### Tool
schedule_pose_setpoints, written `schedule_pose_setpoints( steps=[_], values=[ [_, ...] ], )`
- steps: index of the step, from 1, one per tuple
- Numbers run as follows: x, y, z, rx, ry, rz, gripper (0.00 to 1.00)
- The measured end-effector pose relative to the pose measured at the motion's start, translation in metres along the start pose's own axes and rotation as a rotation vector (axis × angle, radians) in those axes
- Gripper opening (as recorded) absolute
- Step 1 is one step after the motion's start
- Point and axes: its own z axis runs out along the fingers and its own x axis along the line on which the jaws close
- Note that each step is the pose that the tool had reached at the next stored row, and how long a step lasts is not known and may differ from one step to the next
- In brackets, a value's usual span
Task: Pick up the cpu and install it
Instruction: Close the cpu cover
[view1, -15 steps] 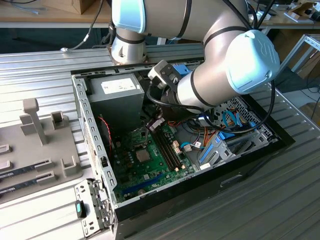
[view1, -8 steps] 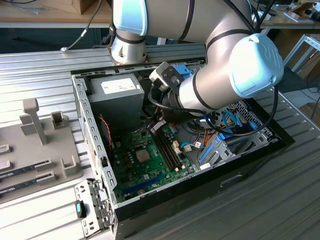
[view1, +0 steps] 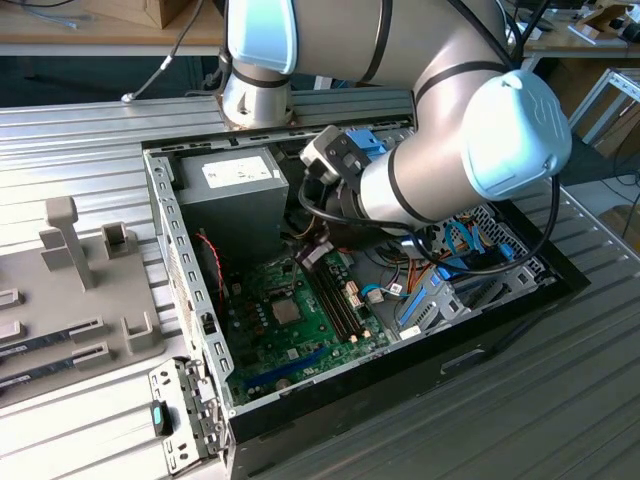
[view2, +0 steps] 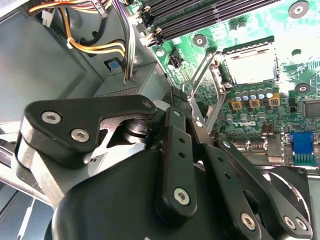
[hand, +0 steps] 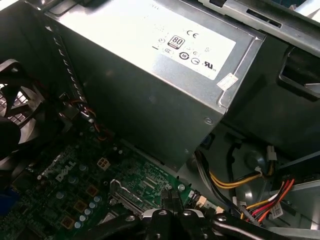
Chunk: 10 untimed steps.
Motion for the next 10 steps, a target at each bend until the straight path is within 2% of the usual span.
schedule_pose_setpoints(
  steps=[10],
  values=[
    [-0.0004, 0.0002, 0.0008, 0.0000, 0.0000, 0.000, 0.11]
  ],
)
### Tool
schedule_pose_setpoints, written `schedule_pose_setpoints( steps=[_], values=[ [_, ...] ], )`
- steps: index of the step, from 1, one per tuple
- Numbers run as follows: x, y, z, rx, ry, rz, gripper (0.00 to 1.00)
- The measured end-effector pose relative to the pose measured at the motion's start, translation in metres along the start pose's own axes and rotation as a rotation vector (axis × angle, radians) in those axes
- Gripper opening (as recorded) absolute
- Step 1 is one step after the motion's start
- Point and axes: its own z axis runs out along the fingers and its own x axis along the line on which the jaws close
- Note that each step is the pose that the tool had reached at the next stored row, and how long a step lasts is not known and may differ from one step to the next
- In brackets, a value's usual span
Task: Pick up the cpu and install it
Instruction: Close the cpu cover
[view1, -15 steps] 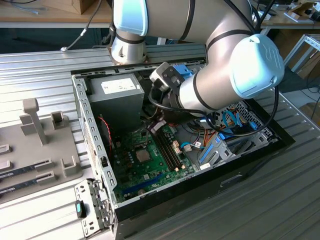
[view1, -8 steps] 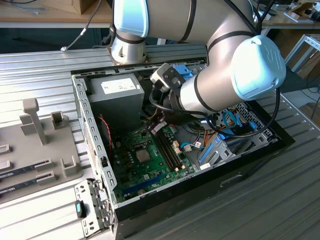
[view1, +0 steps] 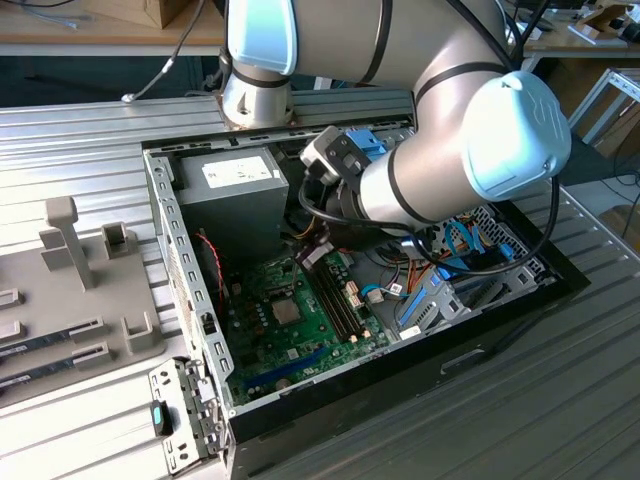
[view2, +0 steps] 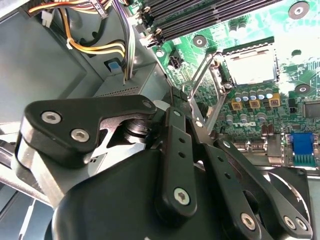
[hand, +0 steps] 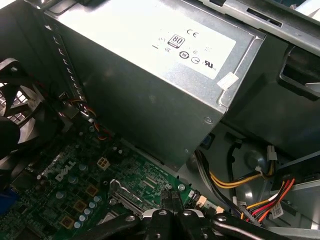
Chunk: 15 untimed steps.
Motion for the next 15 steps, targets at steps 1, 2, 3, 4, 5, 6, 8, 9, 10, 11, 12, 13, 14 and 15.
schedule_pose_setpoints(
  steps=[1, 2, 3, 4, 5, 6, 8, 9, 10, 11, 12, 13, 14, 15],
  values=[
    [-0.0003, 0.0003, 0.0003, -0.0001, -0.0001, 0.000, 0.11],
    [-0.0004, 0.0005, 0.0004, -0.0001, -0.0001, 0.000, 0.11],
    [-0.0007, 0.0009, 0.0006, 0.0000, -0.0001, 0.000, 0.11],
    [-0.0009, 0.0011, 0.0008, -0.0001, -0.0001, 0.000, 0.11],
    [-0.0013, 0.0018, 0.0011, 0.0000, -0.0001, 0.000, 0.11],
    [-0.0017, 0.0022, 0.0014, 0.0000, 0.0000, 0.000, 0.11],
    [-0.0024, 0.0032, 0.0020, 0.0000, 0.0000, 0.000, 0.11],
    [-0.0028, 0.0037, 0.0023, 0.0000, 0.0000, 0.000, 0.11],
    [-0.0032, 0.0043, 0.0027, 0.0000, 0.0000, 0.000, 0.11],
    [-0.0036, 0.0048, 0.0032, -0.0001, -0.0001, 0.000, 0.11],
    [-0.0039, 0.0051, 0.0033, 0.0000, 0.0000, 0.000, 0.11],
    [-0.0040, 0.0052, 0.0036, 0.0000, -0.0001, 0.000, 0.11],
    [-0.0042, 0.0054, 0.0039, -0.0001, -0.0001, 0.000, 0.11],
    [-0.0043, 0.0054, 0.0041, -0.0002, -0.0001, 0.000, 0.11]
  ],
)
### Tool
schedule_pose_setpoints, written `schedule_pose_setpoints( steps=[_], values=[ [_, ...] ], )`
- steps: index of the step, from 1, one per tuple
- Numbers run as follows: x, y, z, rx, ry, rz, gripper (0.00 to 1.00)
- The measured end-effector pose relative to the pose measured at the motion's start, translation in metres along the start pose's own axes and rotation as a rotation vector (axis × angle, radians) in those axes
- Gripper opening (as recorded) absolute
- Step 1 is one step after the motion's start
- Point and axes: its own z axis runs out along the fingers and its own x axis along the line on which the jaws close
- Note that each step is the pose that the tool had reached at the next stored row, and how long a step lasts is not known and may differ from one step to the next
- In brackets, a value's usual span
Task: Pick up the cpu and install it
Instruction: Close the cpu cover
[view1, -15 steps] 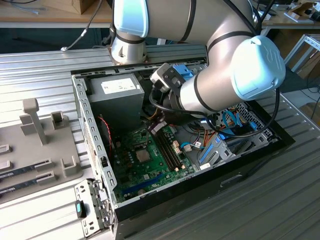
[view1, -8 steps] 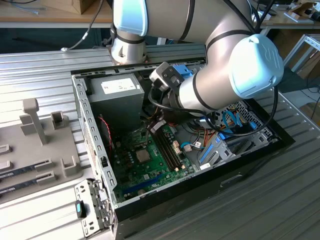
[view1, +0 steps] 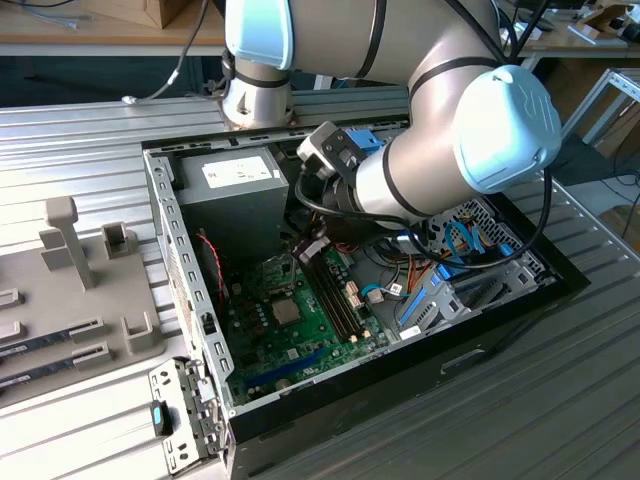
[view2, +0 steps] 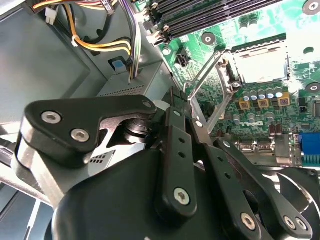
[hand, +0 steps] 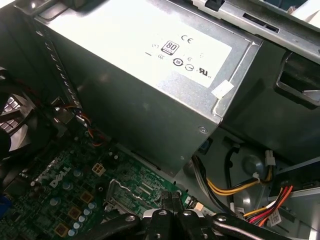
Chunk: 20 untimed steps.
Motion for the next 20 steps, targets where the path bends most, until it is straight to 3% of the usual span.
schedule_pose_setpoints(
  steps=[20],
  values=[
    [-0.0024, 0.0006, 0.0042, 0.0001, 0.0005, 0.000, 0.11]
  ],
)
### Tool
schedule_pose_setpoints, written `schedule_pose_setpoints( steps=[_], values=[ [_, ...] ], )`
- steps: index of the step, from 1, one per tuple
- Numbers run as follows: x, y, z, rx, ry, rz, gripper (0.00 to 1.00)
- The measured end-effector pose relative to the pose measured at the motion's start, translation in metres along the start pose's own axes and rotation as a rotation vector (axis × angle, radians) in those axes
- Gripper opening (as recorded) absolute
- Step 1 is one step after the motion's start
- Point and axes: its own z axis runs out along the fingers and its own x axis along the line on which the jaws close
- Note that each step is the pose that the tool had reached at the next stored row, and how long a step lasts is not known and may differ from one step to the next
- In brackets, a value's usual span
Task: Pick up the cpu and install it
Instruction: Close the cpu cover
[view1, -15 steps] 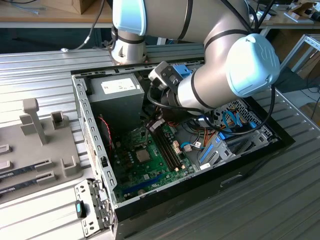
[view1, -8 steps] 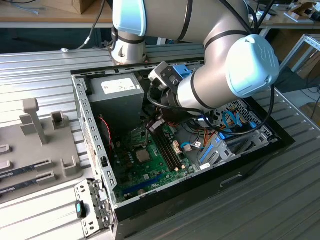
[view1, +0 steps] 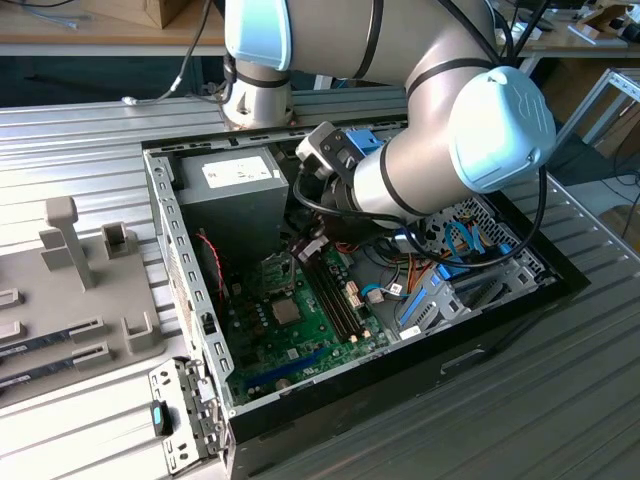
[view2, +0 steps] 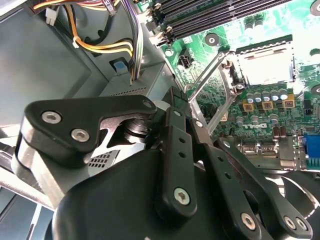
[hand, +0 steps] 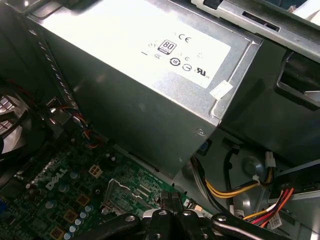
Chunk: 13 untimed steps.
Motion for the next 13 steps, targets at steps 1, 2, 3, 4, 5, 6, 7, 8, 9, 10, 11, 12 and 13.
schedule_pose_setpoints(
  steps=[1, 2, 3, 4, 5, 6, 7, 8, 9, 10, 11, 12, 13],
  values=[
    [-0.0001, -0.0002, 0.0001, 0.0000, 0.0000, 0.000, 0.11],
    [-0.0001, -0.0003, 0.0003, -0.0001, -0.0001, 0.000, 0.11],
    [-0.0002, -0.0004, 0.0004, -0.0001, 0.0000, 0.000, 0.11],
    [-0.0004, -0.0006, 0.0005, -0.0001, 0.0000, 0.000, 0.11],
    [-0.0005, -0.0008, 0.0007, -0.0002, 0.0000, 0.000, 0.11],
    [-0.0005, -0.0010, 0.0009, -0.0002, 0.0000, 0.000, 0.11],
    [-0.0006, -0.0010, 0.0009, -0.0002, 0.0001, 0.000, 0.11],
    [-0.0006, -0.0011, 0.0010, -0.0002, 0.0001, 0.000, 0.11],
    [-0.0006, -0.0011, 0.0010, -0.0002, 0.0000, 0.000, 0.11],
    [-0.0006, -0.0011, 0.0010, -0.0011, -0.0006, 0.000, 0.11],
    [-0.0006, -0.0012, 0.0011, -0.0031, -0.0018, -0.001, 0.11],
    [-0.0007, -0.0012, 0.0011, -0.0092, -0.0056, -0.002, 0.11],
    [-0.0007, -0.0012, 0.0010, -0.0158, -0.0094, -0.003, 0.11]
  ],
)
